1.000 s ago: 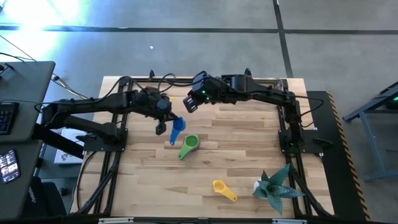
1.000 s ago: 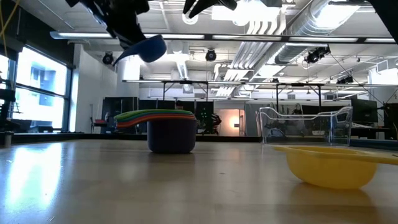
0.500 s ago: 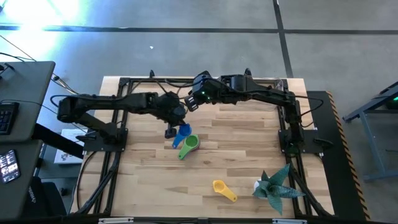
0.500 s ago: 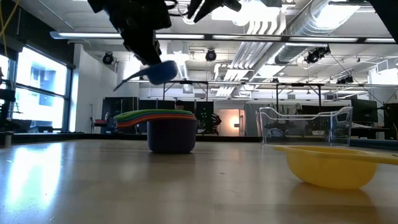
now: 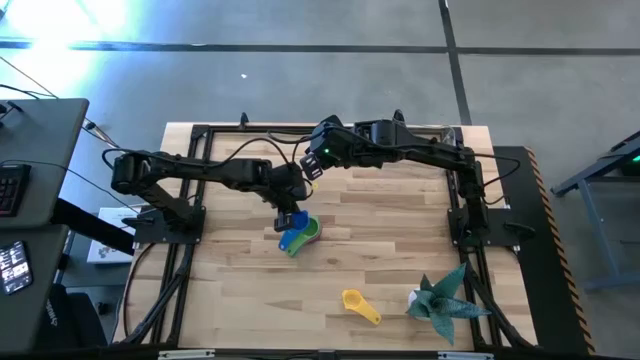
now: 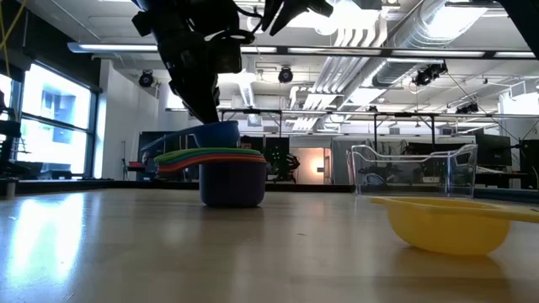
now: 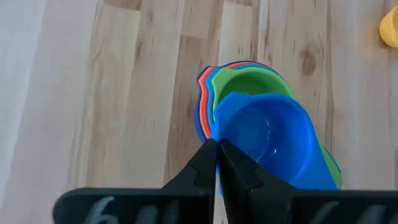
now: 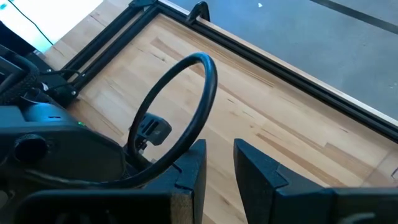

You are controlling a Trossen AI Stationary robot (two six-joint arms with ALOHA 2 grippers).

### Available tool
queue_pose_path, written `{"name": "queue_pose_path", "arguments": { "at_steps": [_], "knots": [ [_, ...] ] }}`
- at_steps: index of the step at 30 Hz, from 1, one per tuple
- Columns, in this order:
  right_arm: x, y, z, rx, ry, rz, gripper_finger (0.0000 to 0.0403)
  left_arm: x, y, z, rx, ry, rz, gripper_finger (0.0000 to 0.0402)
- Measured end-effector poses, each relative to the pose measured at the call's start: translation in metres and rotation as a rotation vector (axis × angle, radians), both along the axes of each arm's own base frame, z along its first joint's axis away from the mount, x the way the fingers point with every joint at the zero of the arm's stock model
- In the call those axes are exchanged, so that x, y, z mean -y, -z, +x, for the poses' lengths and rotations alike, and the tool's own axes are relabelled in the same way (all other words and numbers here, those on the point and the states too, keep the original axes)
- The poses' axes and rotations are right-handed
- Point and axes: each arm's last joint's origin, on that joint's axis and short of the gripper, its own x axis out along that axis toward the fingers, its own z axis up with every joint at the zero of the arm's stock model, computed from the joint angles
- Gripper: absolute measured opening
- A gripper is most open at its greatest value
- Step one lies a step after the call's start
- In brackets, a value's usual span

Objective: Nest measuring cups in basket
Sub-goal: Stack the blue measuring cup on top of the green measuring cup

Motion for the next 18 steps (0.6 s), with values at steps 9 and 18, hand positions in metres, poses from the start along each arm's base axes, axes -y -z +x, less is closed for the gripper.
{"name": "queue_pose_path", "arguments": {
  "at_steps": [9, 18],
  "knots": [
    [0.0, 0.0, 0.0, -0.001, 0.0, -0.001, 0.0073, 0.002, 0.0, 0.0, -0.001, -0.023, -0.089, 0.0],
    [0.0, 0.0, 0.0, -0.002, 0.0, -0.005, 0.0073, 0.006, -0.015, 0.009, 0.062, 0.01, -0.082, 0.0]
  ]
}}
